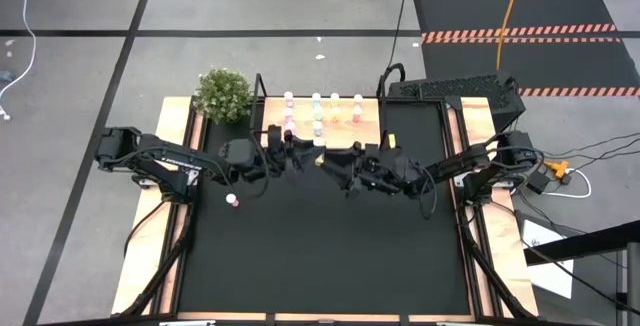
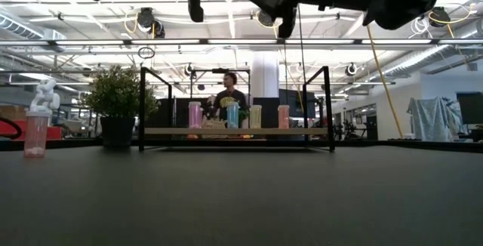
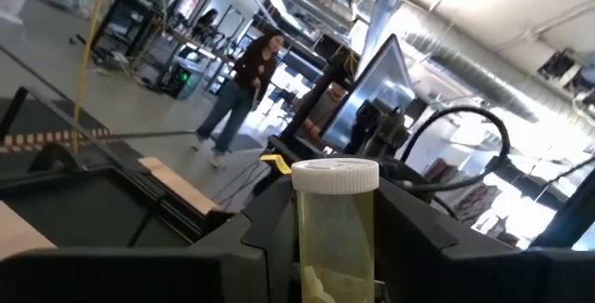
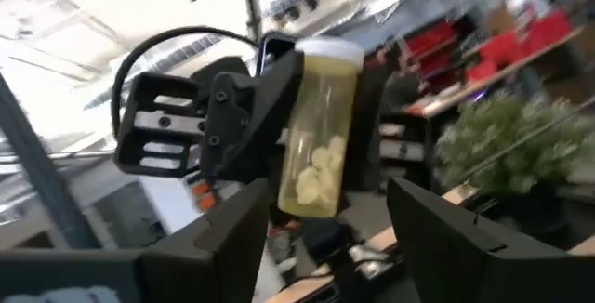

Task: Pick and place medicine bottles onto shelf by color
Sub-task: Put the yellow pill bottle on the shelf aligned with the other yellow pill bottles

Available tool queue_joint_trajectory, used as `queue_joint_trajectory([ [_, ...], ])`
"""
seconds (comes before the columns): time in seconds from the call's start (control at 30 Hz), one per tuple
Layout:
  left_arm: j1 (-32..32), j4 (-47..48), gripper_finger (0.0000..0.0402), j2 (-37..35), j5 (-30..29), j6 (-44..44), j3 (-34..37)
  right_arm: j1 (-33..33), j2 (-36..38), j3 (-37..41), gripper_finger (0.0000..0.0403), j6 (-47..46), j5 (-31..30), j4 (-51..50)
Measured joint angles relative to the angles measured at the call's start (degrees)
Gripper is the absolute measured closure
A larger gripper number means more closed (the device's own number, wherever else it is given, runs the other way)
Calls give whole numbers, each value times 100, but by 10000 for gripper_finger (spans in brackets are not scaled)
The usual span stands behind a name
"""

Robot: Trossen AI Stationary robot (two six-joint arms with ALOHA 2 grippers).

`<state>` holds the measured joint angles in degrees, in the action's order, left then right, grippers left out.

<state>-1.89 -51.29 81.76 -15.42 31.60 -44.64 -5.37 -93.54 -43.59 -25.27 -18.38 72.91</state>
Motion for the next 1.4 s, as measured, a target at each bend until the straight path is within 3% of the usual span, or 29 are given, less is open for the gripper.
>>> queue_joint_trajectory([
  [0.27, 0, 7, 275, 0, 123, -439, 0, 381, 0, 0, 184, -1081, 1058, -91],
  [0.67, -2, 19, 275, 0, 170, -588, 0, 723, 0, -202, 251, -1217, 2291, -264],
  [1.17, 0, 59, 272, 0, 204, -562, 2, 794, 0, -382, 311, -1046, 2446, -656],
  [1.4, 15, 514, 198, -58, 613, -668, 6, 792, 1, -381, 303, -375, 2422, -749],
])
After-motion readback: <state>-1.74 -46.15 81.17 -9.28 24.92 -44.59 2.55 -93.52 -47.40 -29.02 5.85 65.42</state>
